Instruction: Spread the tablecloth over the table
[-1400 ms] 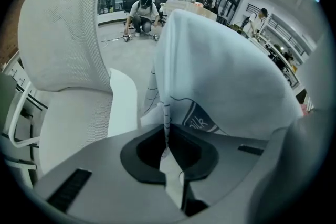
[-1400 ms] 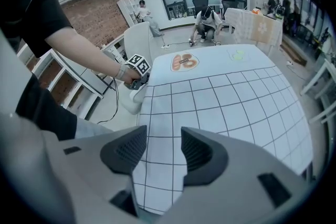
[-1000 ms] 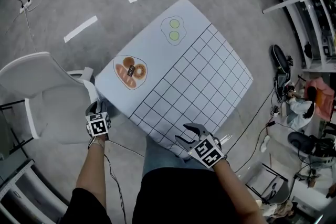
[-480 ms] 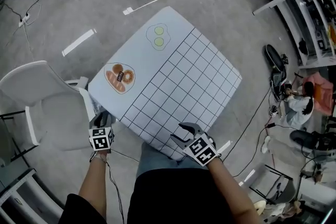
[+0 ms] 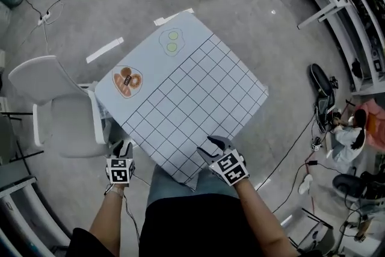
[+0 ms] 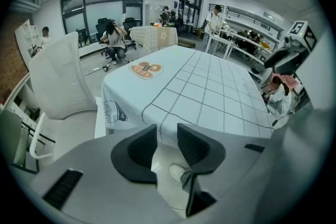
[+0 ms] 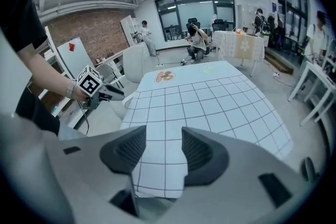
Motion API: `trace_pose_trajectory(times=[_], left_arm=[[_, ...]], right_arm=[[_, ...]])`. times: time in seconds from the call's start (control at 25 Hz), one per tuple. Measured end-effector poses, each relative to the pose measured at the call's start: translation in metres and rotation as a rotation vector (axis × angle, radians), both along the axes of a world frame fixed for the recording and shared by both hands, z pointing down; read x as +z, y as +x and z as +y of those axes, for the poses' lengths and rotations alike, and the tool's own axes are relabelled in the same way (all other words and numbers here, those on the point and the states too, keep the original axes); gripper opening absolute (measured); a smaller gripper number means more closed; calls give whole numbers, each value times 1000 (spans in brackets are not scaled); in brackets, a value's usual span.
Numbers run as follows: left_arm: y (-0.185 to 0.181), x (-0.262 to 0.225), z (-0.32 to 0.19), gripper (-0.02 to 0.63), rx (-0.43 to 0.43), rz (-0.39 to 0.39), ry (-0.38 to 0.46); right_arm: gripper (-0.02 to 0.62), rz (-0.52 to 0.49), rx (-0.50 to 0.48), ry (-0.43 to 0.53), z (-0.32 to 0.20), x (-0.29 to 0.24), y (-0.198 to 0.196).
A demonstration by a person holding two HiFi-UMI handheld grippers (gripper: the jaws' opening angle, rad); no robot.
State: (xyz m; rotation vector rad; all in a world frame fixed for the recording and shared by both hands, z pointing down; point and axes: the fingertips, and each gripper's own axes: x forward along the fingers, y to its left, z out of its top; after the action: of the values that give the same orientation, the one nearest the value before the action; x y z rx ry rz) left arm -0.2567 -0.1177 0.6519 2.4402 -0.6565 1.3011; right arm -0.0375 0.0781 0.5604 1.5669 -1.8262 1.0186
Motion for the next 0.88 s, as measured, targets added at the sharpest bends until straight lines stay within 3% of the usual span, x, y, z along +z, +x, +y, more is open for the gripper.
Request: trace_pose_trajectory(times=[0.16, 0.44, 0.68, 0.88], left_arm=[[3, -18, 57, 129, -47, -33, 39], [20, -48, 151, 129, -211, -44, 63], [54, -49, 223, 129, -161, -62, 31], [75, -38, 237, 133, -164, -34, -34]], right_arm=[[202, 7, -51, 45, 40, -1, 28], [202, 5, -181, 70, 110, 0, 74], [207, 24, -144, 43, 148, 9, 124], [207, 40, -78, 31, 152, 14, 152]])
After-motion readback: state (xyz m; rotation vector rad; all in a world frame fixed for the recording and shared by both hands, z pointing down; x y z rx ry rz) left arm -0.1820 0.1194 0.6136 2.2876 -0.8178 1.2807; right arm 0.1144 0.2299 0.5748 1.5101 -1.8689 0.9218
